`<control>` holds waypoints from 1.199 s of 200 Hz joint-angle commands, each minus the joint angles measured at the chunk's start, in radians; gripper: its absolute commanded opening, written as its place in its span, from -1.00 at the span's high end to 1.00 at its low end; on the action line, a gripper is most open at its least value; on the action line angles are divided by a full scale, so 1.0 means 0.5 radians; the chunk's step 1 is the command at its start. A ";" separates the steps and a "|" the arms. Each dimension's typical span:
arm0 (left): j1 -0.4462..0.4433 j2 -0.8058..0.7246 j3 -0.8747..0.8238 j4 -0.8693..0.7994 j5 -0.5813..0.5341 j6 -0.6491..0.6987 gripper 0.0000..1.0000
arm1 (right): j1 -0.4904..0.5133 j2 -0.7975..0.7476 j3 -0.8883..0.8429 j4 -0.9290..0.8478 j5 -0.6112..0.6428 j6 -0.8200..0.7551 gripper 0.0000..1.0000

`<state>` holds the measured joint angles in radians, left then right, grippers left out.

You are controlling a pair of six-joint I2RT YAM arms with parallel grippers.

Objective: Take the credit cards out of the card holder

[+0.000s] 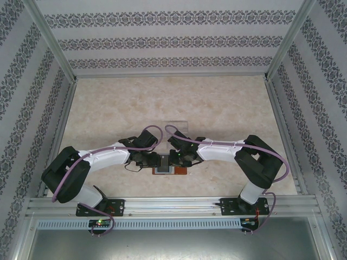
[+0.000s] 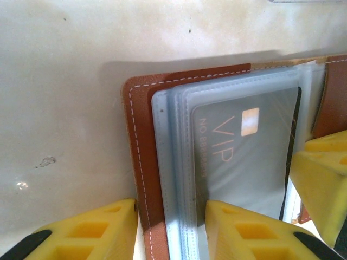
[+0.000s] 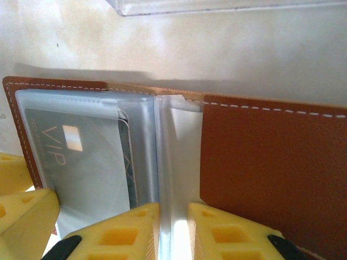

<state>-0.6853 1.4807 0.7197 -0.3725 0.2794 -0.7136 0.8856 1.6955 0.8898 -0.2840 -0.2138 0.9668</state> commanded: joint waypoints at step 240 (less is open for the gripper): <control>0.020 0.033 -0.002 -0.077 -0.066 0.039 0.25 | 0.033 0.178 0.244 -0.398 0.232 0.072 -0.05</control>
<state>-0.6853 1.4799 0.7197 -0.3737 0.2768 -0.7109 0.8883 1.7348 0.9993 -0.4446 -0.1474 0.9962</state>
